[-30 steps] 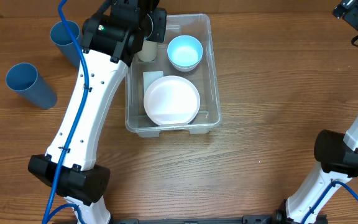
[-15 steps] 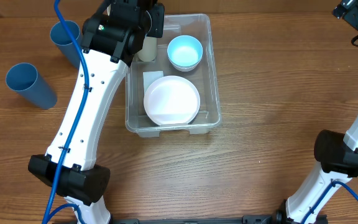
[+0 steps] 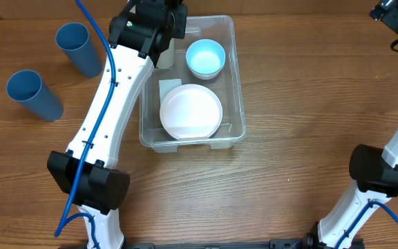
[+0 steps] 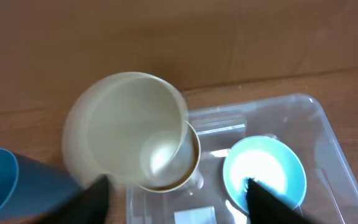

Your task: Pack container

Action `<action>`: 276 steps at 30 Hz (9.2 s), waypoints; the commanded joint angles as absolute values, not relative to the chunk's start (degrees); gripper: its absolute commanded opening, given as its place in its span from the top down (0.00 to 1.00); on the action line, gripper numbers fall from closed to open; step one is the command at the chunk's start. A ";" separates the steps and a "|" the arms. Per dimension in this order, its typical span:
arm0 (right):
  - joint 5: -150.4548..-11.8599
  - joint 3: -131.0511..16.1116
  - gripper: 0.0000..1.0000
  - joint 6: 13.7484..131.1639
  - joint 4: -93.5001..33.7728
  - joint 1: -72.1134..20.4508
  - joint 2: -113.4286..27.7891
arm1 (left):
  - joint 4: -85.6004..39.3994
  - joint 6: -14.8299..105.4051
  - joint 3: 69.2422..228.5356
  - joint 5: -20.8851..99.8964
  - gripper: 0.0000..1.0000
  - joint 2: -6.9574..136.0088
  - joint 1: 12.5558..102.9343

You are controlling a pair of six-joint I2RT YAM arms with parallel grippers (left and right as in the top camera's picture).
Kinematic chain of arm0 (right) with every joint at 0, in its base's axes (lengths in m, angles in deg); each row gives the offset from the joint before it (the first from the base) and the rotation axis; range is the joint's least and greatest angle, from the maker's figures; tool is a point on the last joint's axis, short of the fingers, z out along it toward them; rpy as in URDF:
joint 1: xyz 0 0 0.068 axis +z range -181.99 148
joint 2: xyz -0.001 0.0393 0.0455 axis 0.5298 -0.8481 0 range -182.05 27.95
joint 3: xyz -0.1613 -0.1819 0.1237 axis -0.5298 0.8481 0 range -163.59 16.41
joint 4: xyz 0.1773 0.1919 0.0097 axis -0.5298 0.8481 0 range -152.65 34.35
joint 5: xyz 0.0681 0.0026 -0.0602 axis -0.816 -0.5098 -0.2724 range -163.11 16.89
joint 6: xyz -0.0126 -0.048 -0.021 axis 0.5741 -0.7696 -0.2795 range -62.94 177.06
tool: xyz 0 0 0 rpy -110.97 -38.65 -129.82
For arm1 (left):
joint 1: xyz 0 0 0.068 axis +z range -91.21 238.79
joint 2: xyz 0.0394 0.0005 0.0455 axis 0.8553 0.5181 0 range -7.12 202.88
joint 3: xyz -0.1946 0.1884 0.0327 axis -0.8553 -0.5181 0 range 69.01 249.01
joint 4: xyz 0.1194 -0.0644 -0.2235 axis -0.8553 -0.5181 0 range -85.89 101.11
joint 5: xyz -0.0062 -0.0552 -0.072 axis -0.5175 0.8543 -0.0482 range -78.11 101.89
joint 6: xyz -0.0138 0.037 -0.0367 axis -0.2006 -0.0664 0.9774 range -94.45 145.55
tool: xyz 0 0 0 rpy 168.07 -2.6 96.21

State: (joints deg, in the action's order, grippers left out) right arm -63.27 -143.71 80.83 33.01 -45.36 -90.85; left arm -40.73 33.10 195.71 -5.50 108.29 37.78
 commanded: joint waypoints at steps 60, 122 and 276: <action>-62.83 -144.08 0.00 81.11 32.85 -45.25 -90.74 | -72.01 38.65 195.71 2.74 0.96 90.37 35.68; -62.83 -144.08 0.00 81.11 32.85 -45.25 -90.74 | -77.73 38.46 225.85 2.41 0.34 117.30 36.71; -62.83 -144.08 0.00 81.11 32.85 -45.25 -90.74 | 7.29 29.58 69.29 18.72 0.00 -6.91 61.69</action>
